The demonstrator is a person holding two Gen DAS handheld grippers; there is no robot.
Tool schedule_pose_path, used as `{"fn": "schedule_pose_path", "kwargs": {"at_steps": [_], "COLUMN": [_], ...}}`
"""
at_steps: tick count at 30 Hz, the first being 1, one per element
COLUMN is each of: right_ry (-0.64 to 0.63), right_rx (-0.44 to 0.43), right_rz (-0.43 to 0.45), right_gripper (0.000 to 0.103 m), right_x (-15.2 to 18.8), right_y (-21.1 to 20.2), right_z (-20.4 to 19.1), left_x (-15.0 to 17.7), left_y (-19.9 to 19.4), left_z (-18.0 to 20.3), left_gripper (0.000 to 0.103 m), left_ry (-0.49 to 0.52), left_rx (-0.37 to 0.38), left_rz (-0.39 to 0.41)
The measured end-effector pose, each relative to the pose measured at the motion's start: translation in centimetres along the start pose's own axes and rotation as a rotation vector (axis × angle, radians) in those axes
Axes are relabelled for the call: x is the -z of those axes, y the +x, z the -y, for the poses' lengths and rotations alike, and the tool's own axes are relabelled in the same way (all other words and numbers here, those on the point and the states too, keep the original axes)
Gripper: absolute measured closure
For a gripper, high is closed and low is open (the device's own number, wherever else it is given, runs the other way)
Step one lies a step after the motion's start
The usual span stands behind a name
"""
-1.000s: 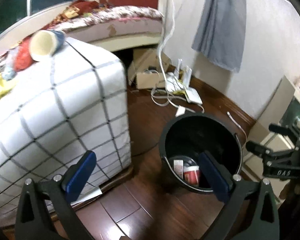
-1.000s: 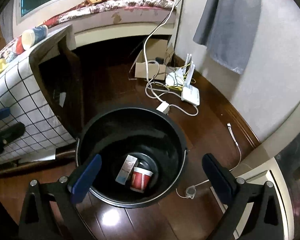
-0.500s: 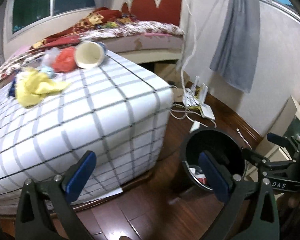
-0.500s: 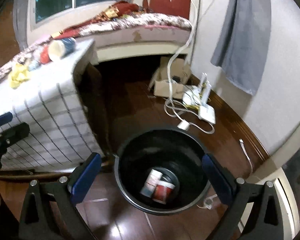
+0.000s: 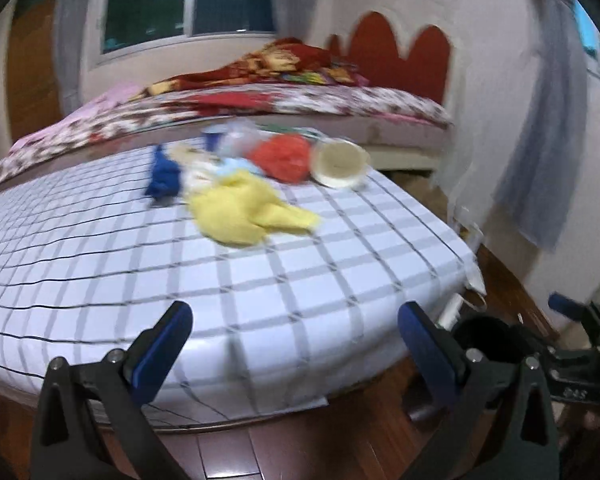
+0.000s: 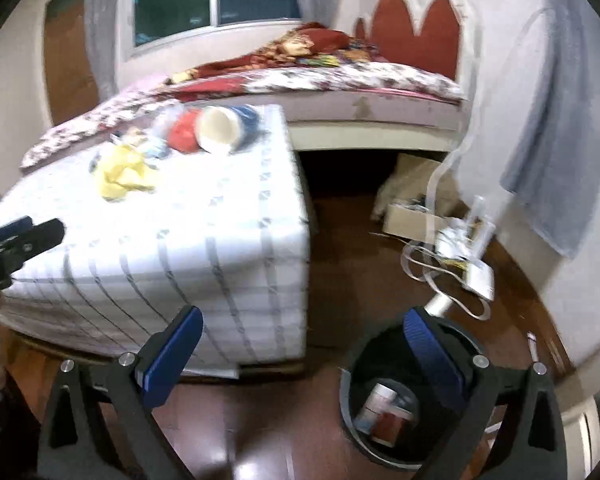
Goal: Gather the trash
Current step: 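Grasp the blue-white paper cup with the right tool while the left tool grasps the white tissue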
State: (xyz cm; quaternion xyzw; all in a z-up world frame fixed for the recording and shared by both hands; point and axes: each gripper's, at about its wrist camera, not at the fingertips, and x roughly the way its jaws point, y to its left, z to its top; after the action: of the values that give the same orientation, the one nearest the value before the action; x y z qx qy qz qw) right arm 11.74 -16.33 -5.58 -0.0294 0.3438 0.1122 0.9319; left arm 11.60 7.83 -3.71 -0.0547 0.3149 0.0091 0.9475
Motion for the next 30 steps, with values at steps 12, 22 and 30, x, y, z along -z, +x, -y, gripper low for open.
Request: {"fn": "schedule_pose_path", "kwargs": {"at_steps": [12, 22, 30], "right_ry": [-0.113, -0.095, -0.055], "right_rx": [-0.043, -0.054, -0.064], "right_rz": [0.061, 0.037, -0.060], "right_gripper": [0.001, 0.015, 0.029], "right_x": [-8.9, -14.4, -16.9], "right_y": [5.0, 11.2, 17.1], "right_z": [-5.1, -5.7, -6.3], "left_x": [-4.6, -9.3, -10.2], "left_y": [6.6, 10.7, 13.5], "left_z": [-6.3, -9.2, -10.3], "left_gripper": [0.009, 0.021, 0.026], "left_ry": [-0.108, -0.122, -0.160], "left_rx": [-0.057, -0.059, 0.006], "left_rz": [-0.023, -0.037, -0.101]}}
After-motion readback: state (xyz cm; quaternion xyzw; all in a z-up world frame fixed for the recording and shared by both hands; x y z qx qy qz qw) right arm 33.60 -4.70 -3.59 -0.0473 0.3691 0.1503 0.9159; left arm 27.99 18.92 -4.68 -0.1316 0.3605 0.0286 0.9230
